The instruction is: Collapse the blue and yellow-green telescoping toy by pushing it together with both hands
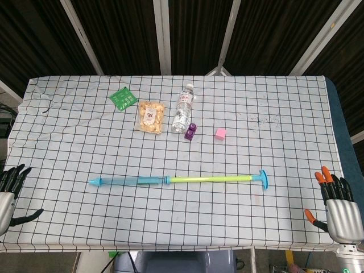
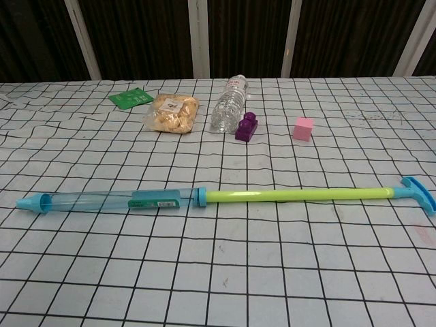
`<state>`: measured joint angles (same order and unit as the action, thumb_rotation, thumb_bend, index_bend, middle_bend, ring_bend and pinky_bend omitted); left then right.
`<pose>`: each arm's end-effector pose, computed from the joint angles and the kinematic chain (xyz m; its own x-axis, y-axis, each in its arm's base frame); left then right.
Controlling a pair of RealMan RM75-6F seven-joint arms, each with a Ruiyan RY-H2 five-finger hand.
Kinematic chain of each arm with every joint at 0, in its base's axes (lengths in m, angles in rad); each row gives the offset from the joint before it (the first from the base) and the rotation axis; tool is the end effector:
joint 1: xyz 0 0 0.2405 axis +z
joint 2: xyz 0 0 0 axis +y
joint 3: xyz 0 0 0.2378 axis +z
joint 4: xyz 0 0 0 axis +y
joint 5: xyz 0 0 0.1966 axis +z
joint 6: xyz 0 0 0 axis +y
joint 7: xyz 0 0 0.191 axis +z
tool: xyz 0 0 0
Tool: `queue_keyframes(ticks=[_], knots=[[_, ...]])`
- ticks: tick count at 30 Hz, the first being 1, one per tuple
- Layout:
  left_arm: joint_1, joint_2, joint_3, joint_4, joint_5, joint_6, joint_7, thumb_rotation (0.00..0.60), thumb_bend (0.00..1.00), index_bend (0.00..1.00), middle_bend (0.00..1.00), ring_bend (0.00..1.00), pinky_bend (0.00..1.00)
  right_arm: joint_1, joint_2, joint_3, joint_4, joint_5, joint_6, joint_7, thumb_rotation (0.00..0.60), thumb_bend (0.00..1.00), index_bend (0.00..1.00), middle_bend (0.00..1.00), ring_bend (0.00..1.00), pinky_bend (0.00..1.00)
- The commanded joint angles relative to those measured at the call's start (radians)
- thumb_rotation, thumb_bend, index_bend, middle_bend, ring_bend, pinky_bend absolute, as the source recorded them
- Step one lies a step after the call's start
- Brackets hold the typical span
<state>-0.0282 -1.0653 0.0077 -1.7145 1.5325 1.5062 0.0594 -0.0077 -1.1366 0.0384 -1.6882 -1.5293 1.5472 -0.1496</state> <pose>-0.2841 0.1969 0.1616 0.4074 0.0629 0.9111 0.9126 0.0093 -0.4088 -0.2843 -0.1962 0.1587 0.4488 0.0054 0.8936 -0.8928 0.0456 0.4481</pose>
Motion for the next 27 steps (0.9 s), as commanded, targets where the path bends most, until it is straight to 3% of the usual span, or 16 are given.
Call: queue_keyframes(ticks=[1,27], knots=[[0.0,0.0,0.001,-0.002,0.002,0.001,0.003,0.6,0.13,0.0,0.0,0.0,0.0,-0.001,0.002,0.001,-0.001,0.003,0.0,0.004,0.6,0.26,0.0,0.0,0.0,0.0],[-0.003,0.007,0.005,-0.008,0.001,-0.01,-0.001,0.6,0.13,0.0,0.0,0.0,0.0,0.033,0.001,-0.013,0.002,-0.073,-0.023,0.039,0.6,0.26,0.0,0.0,0.0,0.0]])
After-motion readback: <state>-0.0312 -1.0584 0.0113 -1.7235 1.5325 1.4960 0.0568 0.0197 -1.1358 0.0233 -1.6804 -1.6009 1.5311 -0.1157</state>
